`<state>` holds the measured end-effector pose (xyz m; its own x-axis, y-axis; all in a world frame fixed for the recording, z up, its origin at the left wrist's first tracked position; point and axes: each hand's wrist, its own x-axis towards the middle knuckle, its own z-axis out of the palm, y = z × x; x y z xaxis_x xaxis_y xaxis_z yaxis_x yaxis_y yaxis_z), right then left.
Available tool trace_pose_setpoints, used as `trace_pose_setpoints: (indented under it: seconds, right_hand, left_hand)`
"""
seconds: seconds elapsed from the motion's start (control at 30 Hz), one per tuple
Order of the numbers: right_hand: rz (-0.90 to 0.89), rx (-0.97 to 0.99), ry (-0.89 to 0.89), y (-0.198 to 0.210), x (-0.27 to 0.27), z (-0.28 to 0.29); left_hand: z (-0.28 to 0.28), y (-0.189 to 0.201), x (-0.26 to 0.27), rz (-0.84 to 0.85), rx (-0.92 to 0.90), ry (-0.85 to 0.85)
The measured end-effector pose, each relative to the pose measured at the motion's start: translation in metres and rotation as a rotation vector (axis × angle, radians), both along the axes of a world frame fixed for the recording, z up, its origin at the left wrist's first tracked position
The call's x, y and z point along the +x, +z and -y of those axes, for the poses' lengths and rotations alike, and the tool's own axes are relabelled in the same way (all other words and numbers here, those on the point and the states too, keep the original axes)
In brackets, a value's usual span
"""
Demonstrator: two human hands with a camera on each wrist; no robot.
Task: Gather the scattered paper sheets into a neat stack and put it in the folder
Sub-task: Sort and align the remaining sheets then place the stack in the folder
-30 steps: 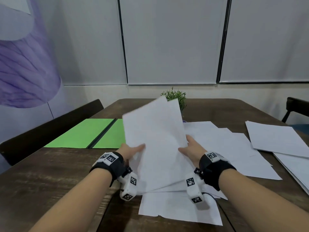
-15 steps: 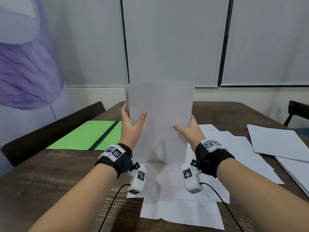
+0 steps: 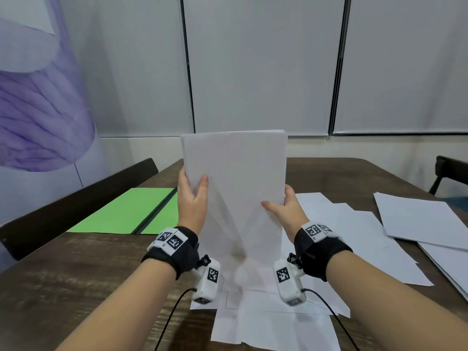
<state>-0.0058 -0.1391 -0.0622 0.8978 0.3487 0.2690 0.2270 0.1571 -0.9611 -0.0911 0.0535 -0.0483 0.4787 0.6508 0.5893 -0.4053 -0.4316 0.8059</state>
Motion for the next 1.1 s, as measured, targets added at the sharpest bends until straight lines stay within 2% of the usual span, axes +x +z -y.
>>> trace_pose_setpoints:
  seconds: [0.1,0.33,0.5,0.57,0.7,0.8,0.9,0.93,1.0,1.07,1.1]
  right_hand:
    - [-0.023,-0.095,0.017,-0.013,0.001,-0.005]
    - [-0.061,-0.154,-0.005,-0.028,0.005,-0.011]
    - [-0.06,-0.173,-0.015,-0.02,-0.006,-0.029]
    - [-0.065,-0.242,0.009,-0.021,-0.009,-0.053]
    - [-0.104,-0.581,0.183,-0.03,-0.034,-0.099]
    - [-0.051,-0.823,0.346,-0.039,-0.066,-0.118]
    - [-0.053,-0.914,0.429,-0.056,-0.088,-0.135]
    - [-0.072,-0.933,0.442,-0.061,-0.093,-0.14]
    - [-0.129,-0.952,0.468,-0.066,-0.101,-0.148]
    - [-0.196,-0.945,0.494,-0.067,-0.105,-0.151]
    - [-0.239,-0.927,0.501,-0.068,-0.106,-0.15]
  left_hand:
    - [0.0,-0.019,-0.008,-0.074,-0.03,-0.069]
    - [-0.007,-0.061,-0.005,-0.328,-0.077,-0.072]
    - [-0.027,-0.039,-0.016,-0.41,0.037,0.066]
    - [-0.048,-0.029,-0.024,-0.504,0.05,0.122]
    - [-0.097,-0.03,-0.051,-0.813,-0.049,0.22]
    - [-0.116,-0.043,-0.083,-0.977,-0.091,0.272]
    - [-0.128,-0.057,-0.109,-1.257,0.0,0.251]
    - [-0.135,-0.063,-0.112,-1.255,-0.073,0.292]
    - [-0.147,-0.072,-0.12,-1.227,-0.105,0.312]
    - [-0.151,-0.077,-0.129,-1.381,0.103,0.289]
    - [-0.151,-0.08,-0.134,-1.411,0.09,0.267]
